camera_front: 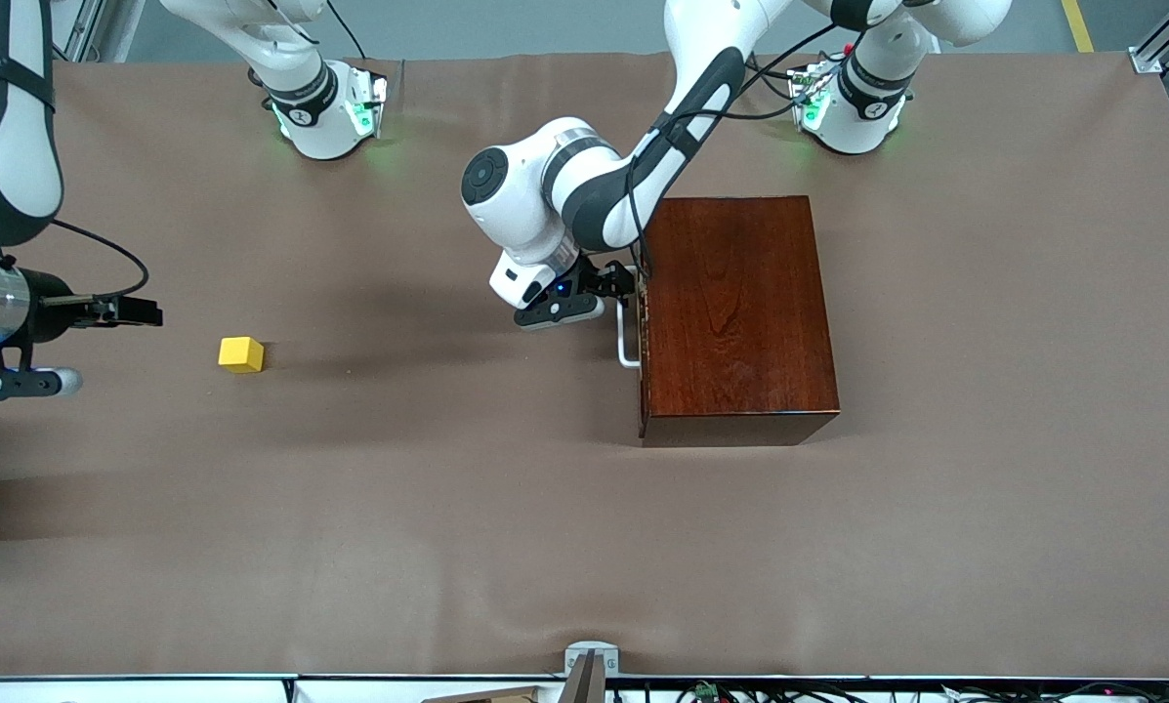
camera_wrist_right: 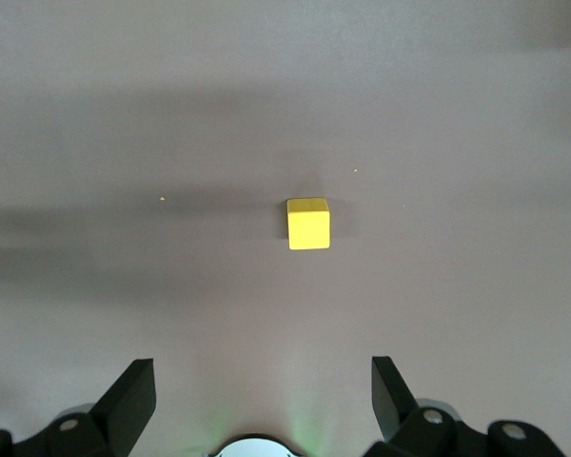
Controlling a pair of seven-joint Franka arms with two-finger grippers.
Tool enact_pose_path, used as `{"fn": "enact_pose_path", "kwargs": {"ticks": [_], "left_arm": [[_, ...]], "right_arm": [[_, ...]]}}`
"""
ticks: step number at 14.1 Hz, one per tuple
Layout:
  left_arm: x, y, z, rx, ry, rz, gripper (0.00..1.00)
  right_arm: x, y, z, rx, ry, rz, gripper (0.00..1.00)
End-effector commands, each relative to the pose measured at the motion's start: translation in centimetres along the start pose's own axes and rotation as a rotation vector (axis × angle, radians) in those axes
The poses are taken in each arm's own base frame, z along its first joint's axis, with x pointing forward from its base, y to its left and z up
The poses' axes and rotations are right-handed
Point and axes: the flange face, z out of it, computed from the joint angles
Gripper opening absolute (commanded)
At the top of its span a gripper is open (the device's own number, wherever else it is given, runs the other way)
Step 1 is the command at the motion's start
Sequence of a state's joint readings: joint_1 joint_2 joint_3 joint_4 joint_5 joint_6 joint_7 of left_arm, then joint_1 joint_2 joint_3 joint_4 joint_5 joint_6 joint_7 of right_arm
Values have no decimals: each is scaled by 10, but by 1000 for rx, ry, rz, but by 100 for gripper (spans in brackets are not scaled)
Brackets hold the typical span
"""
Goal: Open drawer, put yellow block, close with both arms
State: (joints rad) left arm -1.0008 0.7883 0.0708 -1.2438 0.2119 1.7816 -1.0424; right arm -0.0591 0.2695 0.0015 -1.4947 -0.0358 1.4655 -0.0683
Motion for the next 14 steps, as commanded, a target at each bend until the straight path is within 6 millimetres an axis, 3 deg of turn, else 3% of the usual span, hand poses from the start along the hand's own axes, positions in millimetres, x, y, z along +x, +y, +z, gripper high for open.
{"fn": "enact_pose_path", "kwargs": {"ticks": [1, 8, 11, 14], "left_arm": [[0, 21, -5, -124, 15, -26, 100], [3, 41, -21, -334, 11, -150, 100], [-6, 53, -32, -404, 11, -210, 100], [-16, 66, -36, -468, 8, -257, 100]], "right_arm": [[-4, 1, 23, -11, -36, 31, 100], [1, -1, 111, -6, -39, 26, 100], [1, 9, 116, 2, -23, 43, 100], [1, 15, 142, 5, -1, 52, 100]]}}
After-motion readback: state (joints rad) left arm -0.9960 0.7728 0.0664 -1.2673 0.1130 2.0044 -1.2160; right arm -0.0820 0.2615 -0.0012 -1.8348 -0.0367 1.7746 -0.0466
